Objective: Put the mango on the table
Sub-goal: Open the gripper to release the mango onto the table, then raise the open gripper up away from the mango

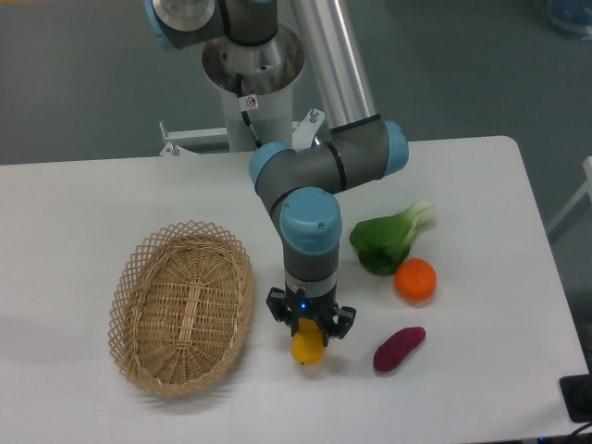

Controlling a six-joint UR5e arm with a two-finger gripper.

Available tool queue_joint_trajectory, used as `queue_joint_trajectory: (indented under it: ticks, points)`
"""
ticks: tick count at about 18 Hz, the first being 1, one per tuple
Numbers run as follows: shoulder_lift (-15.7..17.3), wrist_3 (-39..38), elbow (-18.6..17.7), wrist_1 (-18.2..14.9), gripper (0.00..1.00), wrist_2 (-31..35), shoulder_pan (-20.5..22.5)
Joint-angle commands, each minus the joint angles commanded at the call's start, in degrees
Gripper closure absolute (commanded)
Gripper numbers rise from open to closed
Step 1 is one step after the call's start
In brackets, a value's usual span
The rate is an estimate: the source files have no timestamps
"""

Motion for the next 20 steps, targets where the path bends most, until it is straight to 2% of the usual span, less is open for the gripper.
queue_joint_trajectory:
  ticks: [1, 3, 5, 14, 16, 20]
  points:
    - [0.0, -0.1, 0.0, 0.0, 0.34, 0.0, 0.0]
    - [0.0, 0.5, 0.1, 0.1, 0.14, 0.0, 0.0]
    - [0.0, 0.6, 0.3, 0.2, 0.01, 0.0, 0.0]
    - [1.2, 0.8, 3.5, -1.0, 0.00, -0.9, 1.8]
    - [2.0, 3.1, 3.5, -1.1, 0.00, -0.9, 2.5]
    - [3.5, 9.0, 3.3, -4.0, 0.00, -0.6, 3.4]
